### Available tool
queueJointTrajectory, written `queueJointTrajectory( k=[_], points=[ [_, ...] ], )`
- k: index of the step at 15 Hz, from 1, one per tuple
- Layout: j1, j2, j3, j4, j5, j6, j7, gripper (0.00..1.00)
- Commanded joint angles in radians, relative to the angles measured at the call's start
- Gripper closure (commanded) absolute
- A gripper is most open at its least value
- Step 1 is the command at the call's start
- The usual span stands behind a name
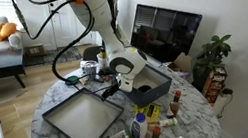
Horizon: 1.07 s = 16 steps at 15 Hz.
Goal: Pick up the blue box and put it a bit forward on the table, pick up the blue box lid and place it the right way up on the blue box
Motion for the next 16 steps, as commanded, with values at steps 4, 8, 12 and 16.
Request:
queueJointTrajectory(
  k=[4,8,12,16],
  points=[
    [-0.009,0.045,0.009,0.003,0.061,0.067,-0.033,0.71],
    [-0.006,0.055,0.007,0.008,0.079,0.086,-0.035,0.99],
    [-0.016,0.020,0.013,-0.021,0.097,0.085,-0.064,0.99],
    [-0.026,-0.101,0.011,-0.144,0.147,0.086,-0.142,0.99]
  ],
)
